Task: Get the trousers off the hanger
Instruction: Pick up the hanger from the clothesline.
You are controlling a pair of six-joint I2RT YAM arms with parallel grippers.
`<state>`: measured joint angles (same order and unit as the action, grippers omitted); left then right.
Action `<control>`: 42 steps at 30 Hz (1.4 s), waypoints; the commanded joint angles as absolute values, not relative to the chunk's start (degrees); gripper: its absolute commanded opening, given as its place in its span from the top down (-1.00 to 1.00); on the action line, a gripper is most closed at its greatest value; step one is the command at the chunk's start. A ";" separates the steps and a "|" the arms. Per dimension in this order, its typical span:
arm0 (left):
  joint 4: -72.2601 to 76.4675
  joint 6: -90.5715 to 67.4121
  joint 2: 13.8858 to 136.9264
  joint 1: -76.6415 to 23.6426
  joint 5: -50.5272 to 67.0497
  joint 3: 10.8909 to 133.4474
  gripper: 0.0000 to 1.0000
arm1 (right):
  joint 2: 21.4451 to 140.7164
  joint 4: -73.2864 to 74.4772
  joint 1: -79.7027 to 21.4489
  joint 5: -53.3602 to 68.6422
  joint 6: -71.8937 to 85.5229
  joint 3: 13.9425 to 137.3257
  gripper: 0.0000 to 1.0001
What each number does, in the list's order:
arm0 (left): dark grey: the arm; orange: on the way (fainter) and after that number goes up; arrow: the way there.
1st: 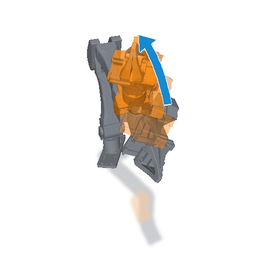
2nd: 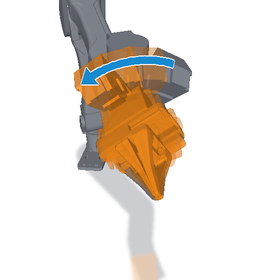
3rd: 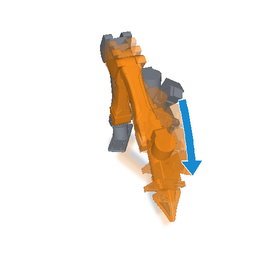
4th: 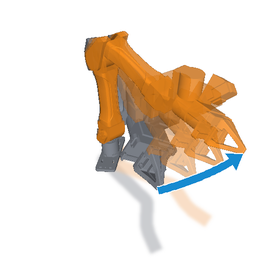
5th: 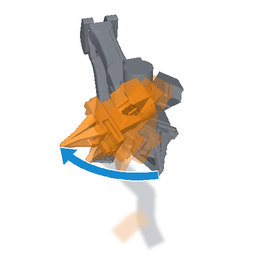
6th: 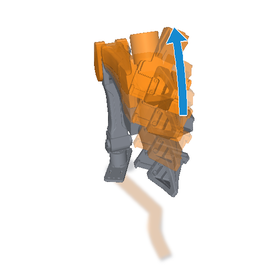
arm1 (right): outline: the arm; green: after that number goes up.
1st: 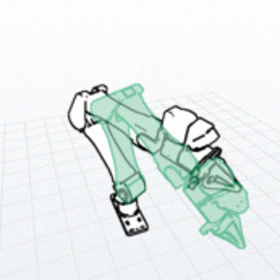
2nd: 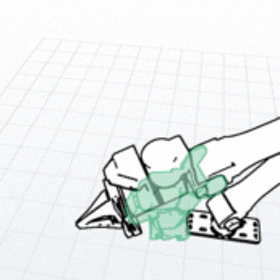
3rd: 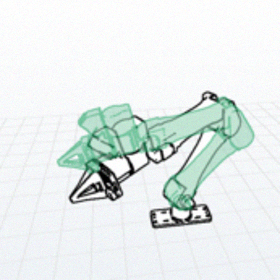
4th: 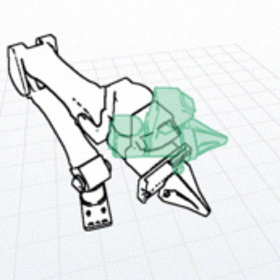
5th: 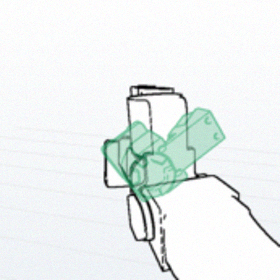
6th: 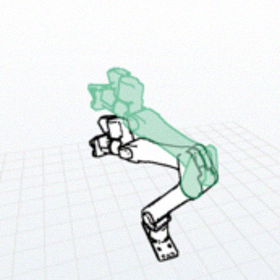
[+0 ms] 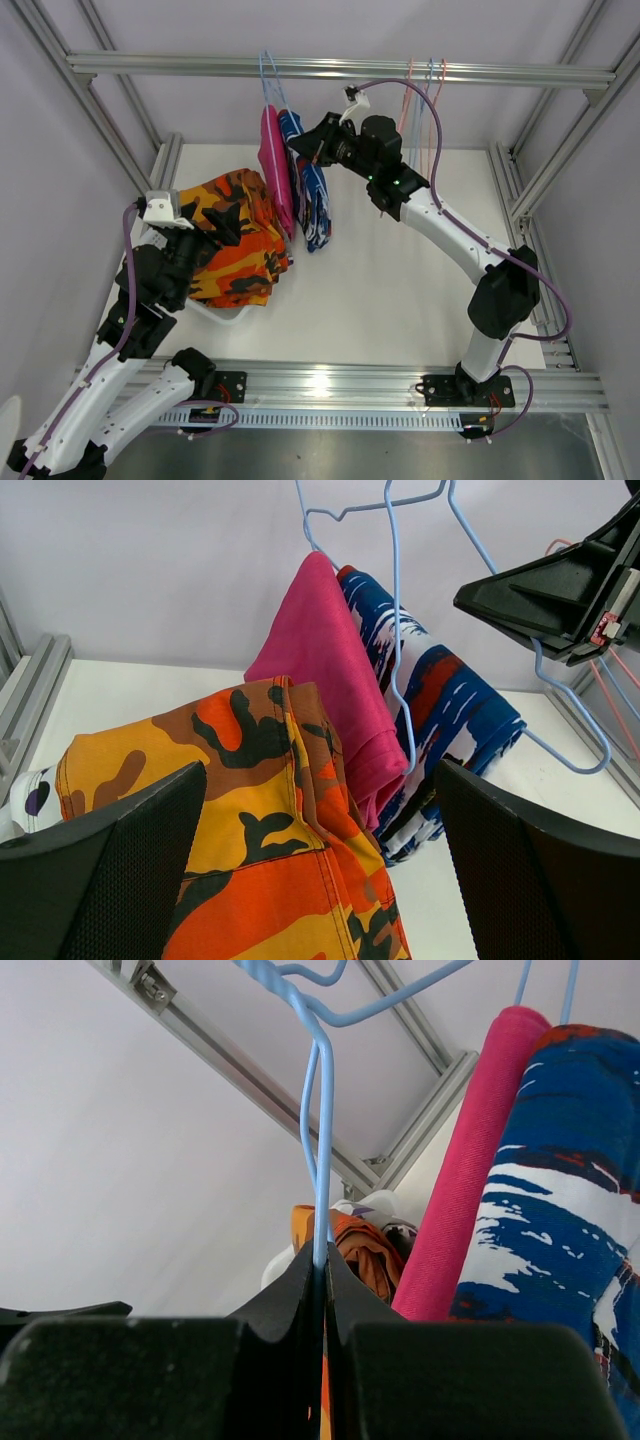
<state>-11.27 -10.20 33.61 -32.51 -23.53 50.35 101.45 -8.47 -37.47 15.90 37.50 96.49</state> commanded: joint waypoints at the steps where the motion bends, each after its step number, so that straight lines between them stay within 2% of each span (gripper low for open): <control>1: -10.02 -10.55 33.57 -32.87 -22.41 50.10 -0.99 | 96.24 -19.69 -37.62 15.12 37.44 101.43 1.00; 30: -10.02 -10.55 33.66 -33.13 -22.24 50.18 -0.99 | 88.25 -20.39 -39.11 4.31 33.23 96.59 1.00; 42: -10.02 -10.11 34.54 -34.10 -19.95 50.36 -0.99 | 76.74 -16.61 -42.10 -3.16 27.16 86.77 1.00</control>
<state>-11.25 -10.44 34.04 -33.30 -21.78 50.35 83.88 -7.14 -41.30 0.82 30.11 87.26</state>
